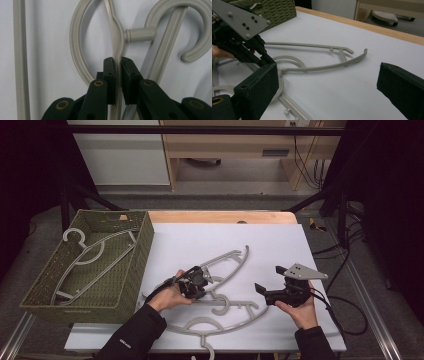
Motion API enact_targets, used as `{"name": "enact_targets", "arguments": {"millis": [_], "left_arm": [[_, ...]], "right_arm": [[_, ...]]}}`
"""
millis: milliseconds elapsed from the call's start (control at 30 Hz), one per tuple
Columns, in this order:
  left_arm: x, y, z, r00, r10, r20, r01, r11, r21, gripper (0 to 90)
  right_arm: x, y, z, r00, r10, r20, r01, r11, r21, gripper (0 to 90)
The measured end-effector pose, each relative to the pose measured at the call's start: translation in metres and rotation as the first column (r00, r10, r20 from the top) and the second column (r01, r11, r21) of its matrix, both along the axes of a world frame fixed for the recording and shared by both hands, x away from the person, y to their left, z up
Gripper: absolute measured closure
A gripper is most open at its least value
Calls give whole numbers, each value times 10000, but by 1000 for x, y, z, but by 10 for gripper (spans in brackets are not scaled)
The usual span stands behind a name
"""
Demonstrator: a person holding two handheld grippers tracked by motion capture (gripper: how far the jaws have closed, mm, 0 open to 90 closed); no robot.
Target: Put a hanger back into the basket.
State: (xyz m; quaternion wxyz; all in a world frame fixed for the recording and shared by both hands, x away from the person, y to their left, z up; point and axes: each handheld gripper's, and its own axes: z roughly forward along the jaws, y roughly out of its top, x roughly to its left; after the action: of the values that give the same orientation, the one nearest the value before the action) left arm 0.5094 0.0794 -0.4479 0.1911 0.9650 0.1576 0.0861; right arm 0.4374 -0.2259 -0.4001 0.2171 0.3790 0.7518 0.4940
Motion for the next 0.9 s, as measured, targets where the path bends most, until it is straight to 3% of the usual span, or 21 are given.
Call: {"name": "enact_targets", "arguments": {"millis": [100,133,300,567,600,633,800,833,900], "left_arm": [[0,4,6,9999,119,106,-116,9995,-297,823],[1,7,11,9996,239,178,-228,9980,-591,824],[-1,15,20,9982,456,384,-414,9938,-1031,825],[-8,31,43,9921,959,807,-777,9759,-2039,826],[-10,35,49,9897,1106,910,-873,9696,-2284,827],[-10,35,49,9897,1106,910,-873,9696,-2284,827],[-15,47,67,9828,1428,1172,-1053,9544,-2795,827],[-17,51,74,9788,1570,1316,-1104,9455,-3064,827],[-18,52,78,9785,1549,1362,-1061,9443,-3116,827]], "right_arm": [[0,0,0,10000,21,3,-21,10000,-37,43],[0,0,0,10000,24,-13,-24,10000,-20,43],[0,1,-1,10000,72,-17,-72,10000,-4,45],[1,1,-2,9999,122,-35,-122,9999,-94,47],[1,2,-2,9999,108,-45,-109,9999,-82,47],[1,2,-2,9999,118,-54,-118,9999,-80,47],[1,2,-2,9999,120,-62,-121,9999,-87,48],[1,2,-2,9999,109,-89,-110,9999,-88,48],[0,2,-2,9999,109,-90,-110,9999,-92,48]]}}
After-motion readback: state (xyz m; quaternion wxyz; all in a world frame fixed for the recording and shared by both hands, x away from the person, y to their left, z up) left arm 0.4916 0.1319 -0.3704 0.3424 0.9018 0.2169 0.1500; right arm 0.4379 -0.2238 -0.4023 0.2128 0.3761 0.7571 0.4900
